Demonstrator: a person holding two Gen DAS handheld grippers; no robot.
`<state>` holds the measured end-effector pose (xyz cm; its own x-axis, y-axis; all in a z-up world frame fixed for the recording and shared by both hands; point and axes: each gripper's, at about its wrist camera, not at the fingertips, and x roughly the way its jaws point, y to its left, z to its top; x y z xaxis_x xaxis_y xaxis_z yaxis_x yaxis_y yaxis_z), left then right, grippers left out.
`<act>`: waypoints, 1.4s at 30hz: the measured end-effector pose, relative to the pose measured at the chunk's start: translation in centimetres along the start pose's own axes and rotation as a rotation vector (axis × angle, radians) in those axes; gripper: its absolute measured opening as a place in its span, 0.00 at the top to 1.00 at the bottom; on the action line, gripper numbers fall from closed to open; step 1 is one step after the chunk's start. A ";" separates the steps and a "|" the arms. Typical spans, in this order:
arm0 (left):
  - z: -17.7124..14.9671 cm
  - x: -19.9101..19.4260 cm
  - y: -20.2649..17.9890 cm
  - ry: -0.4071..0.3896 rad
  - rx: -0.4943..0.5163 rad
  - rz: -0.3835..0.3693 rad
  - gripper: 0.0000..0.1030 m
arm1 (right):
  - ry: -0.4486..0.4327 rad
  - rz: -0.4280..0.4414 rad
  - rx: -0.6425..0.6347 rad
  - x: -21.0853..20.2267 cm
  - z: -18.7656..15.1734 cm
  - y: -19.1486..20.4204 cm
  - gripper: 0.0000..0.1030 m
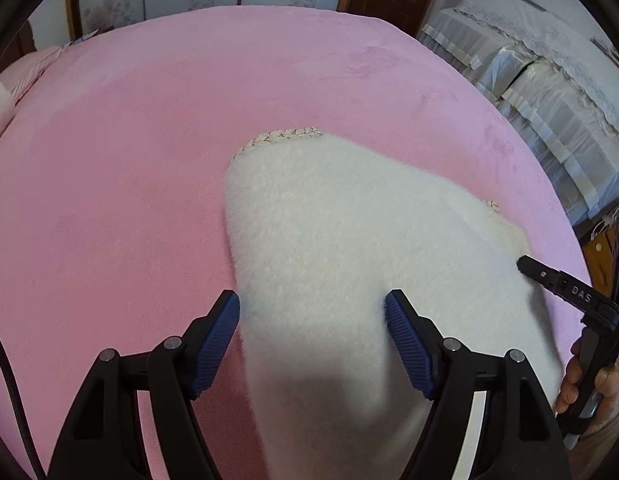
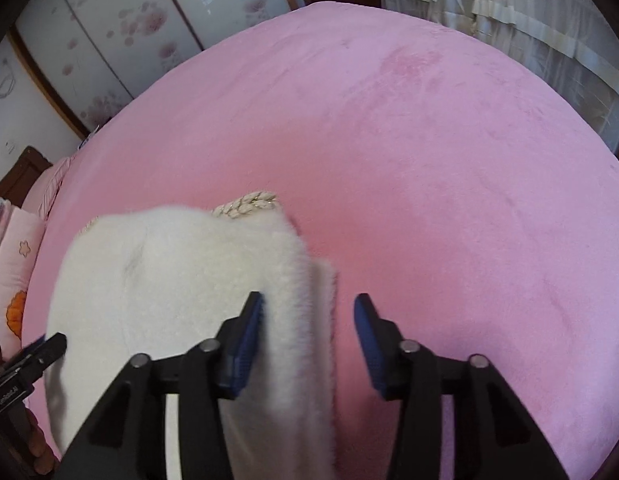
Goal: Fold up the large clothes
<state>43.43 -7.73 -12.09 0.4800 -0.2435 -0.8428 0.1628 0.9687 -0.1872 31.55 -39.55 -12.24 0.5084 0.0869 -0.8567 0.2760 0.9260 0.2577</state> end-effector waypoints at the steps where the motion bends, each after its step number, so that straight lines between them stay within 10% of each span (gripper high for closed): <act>1: -0.2 -0.2 0.1 0.002 -0.003 0.007 0.28 | -0.015 -0.024 -0.025 -1.0 -0.4 0.8 0.53; 4: -1.0 -1.9 -0.6 0.011 0.037 0.056 0.28 | -0.068 -0.116 -0.144 -4.3 -1.7 2.9 0.51; 19: -6.7 -13.0 -3.1 0.003 0.132 0.105 0.28 | -0.138 -0.053 -0.240 -17.4 -8.2 4.8 0.42; 25: -8.5 -16.3 -3.7 0.001 0.161 0.045 0.28 | -0.170 -0.004 -0.264 -20.6 -8.9 5.2 0.20; 32: -8.6 -20.0 -4.5 -0.056 0.176 -0.086 0.28 | -0.164 0.034 -0.296 -22.1 -8.3 6.2 0.20; 42: -6.8 -14.5 -2.7 0.101 0.078 -0.182 0.24 | -0.065 0.061 -0.254 -17.5 -6.2 5.3 0.20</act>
<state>30.19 -6.53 -2.83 0.3490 -0.4041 -0.8455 0.3067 0.9018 -0.3044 19.04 -33.90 1.33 0.5717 0.1295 -0.8102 0.0338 0.9829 0.1809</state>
